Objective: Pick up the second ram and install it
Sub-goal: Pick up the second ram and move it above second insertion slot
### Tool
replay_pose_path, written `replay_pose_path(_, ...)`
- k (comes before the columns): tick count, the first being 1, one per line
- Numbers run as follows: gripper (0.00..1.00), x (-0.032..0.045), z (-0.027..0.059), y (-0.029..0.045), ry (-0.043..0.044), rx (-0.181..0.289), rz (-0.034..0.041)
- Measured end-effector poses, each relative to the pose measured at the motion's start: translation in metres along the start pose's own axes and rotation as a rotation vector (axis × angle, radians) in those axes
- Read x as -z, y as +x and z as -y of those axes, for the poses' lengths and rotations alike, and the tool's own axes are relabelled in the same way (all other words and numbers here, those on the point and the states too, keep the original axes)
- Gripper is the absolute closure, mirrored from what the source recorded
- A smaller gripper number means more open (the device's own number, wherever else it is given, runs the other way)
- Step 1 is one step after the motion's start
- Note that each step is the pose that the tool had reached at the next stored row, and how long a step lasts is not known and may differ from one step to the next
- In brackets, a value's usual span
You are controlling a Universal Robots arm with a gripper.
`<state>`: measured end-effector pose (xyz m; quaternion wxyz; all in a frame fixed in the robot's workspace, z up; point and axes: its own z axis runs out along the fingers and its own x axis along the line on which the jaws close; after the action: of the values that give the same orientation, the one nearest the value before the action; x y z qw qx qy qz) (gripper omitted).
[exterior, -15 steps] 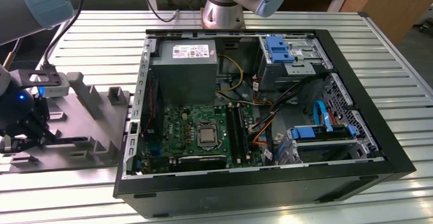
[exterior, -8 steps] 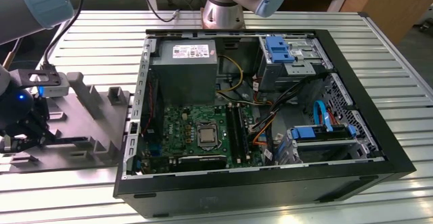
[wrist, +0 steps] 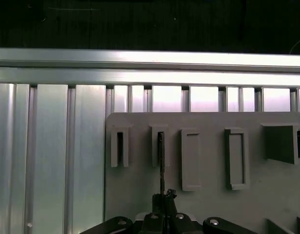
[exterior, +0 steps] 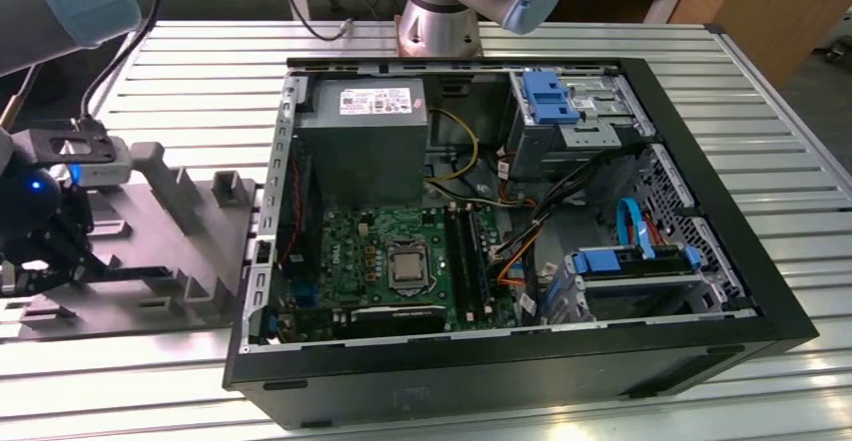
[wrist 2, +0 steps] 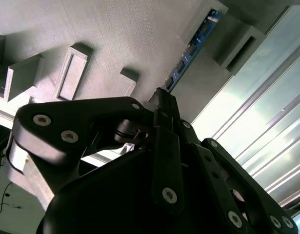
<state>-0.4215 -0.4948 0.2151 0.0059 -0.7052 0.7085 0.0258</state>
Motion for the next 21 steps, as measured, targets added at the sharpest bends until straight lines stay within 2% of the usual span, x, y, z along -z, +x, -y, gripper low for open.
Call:
replay_pose_path(15, 0.89, 0.0506, -0.0014, -0.0023, 0.0001, 0.000, 0.0001)
replay_pose_path(21, 0.89, 0.0748, -0.0021, -0.0034, 0.0000, 0.000, 0.0001)
